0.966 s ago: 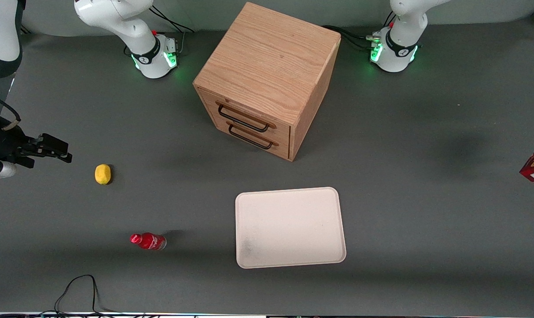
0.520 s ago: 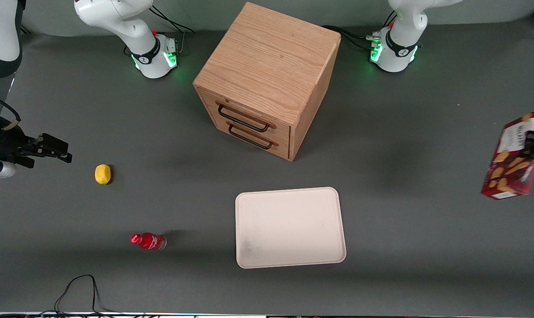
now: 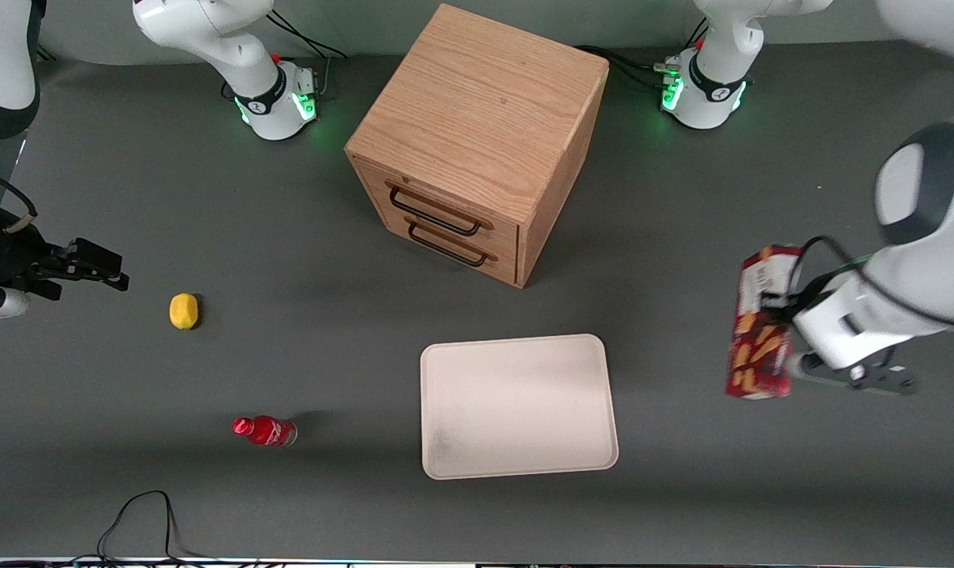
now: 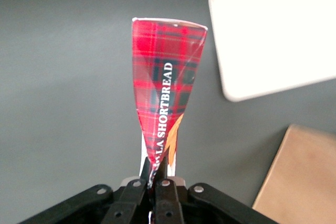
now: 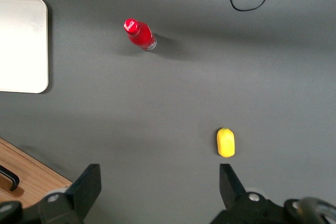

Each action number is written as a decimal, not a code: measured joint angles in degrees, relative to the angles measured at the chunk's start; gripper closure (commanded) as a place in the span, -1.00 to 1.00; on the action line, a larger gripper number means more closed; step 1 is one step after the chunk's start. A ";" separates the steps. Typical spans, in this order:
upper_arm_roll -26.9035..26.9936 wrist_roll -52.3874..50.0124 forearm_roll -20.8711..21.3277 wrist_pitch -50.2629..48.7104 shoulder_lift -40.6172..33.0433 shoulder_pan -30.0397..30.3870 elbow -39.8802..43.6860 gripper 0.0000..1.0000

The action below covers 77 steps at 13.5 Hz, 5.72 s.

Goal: Place red cookie box on tray

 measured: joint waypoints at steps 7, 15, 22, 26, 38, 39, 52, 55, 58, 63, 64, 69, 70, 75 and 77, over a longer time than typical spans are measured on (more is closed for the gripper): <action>-0.78 -15.04 -0.01 17.40 15.26 -7.09 6.37 1.00; -0.76 -19.09 -0.01 20.82 22.27 -8.61 9.11 1.00; -0.97 -19.34 -0.01 23.11 25.66 -9.78 9.31 1.00; -0.99 -20.48 -0.02 24.19 26.19 -10.47 9.30 1.00; -0.69 -20.62 -0.01 24.84 27.09 -10.36 7.81 -1.00; -0.66 -20.62 0.00 24.84 27.09 -10.32 7.81 -1.00; -0.06 -6.97 0.58 21.46 -8.08 2.49 -24.73 -1.00; 0.02 -5.16 0.58 13.33 -19.13 4.98 -30.84 -1.00; 0.19 -4.88 0.58 7.53 -24.54 6.99 -31.45 -1.00; 0.41 -0.02 1.65 -0.02 -25.17 11.24 -27.12 -1.00; 0.85 1.48 1.75 -0.29 -25.16 11.41 -26.76 -1.00; 12.43 3.53 1.78 -2.48 -24.57 1.41 -24.89 -1.00; 12.65 3.53 1.78 -2.73 -24.37 1.15 -24.54 -1.00; 13.74 3.53 1.78 -2.82 -23.39 1.28 -23.89 -1.00; 13.85 3.53 1.78 -2.82 -22.98 1.29 -23.67 -1.00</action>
